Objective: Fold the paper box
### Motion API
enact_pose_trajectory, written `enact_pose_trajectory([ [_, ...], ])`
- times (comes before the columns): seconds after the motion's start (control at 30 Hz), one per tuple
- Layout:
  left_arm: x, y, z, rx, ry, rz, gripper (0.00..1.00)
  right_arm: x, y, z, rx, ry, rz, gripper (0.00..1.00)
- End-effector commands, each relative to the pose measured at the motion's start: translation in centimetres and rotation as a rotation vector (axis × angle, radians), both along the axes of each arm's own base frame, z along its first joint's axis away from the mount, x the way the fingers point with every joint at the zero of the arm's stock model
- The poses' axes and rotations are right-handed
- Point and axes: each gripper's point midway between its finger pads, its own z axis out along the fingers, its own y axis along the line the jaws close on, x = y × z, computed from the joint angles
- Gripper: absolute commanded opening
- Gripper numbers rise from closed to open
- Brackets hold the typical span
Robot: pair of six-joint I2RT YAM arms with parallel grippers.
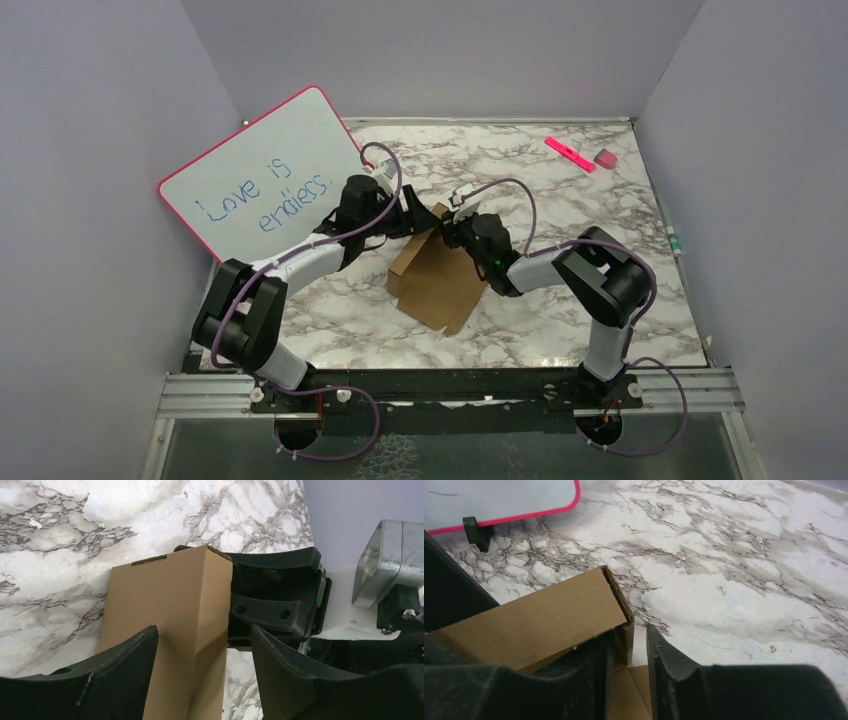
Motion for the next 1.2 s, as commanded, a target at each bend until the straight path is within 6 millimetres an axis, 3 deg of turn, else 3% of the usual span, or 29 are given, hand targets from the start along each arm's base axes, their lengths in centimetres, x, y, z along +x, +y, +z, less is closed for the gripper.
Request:
enact_pose_trajectory([
  [0.0,-0.1,2.0,1.7,0.176,-0.067,0.05,0.71,-0.6,-1.0,1.5,0.023,0.024,-0.019,0.4],
  [0.13,0.1,4.2,4.0,0.285,-0.133,0.104,0.73,-1.8,-2.3,2.4,0.016,0.061,-0.041,0.52],
  [0.27,-0.9,5.3,5.5,0.337,-0.172,0.113,0.73,-3.5,-4.2,3.2,0.022,0.101,-0.075,0.62],
  [0.4,-2.7,5.7,5.8,0.41,-0.19,0.1,0.74,-5.4,-6.5,4.2,0.062,0.131,-0.132,0.76],
  [0.63,-5.9,4.9,6.3,0.596,-0.26,0.077,0.74,-9.1,-9.7,8.6,0.199,0.102,-0.152,0.99],
  [0.8,-7.5,3.8,5.7,0.787,-0.305,0.078,0.73,-11.3,-11.4,10.2,0.264,0.055,-0.14,1.0],
  [0.97,-7.0,3.9,5.2,0.982,-0.341,0.134,0.73,-11.7,-13.4,9.1,0.281,0.022,-0.207,1.0],
  [1.17,-6.0,3.5,4.7,1.14,-0.388,0.191,0.69,-11.5,-14.3,8.4,0.258,0.025,-0.257,1.0],
])
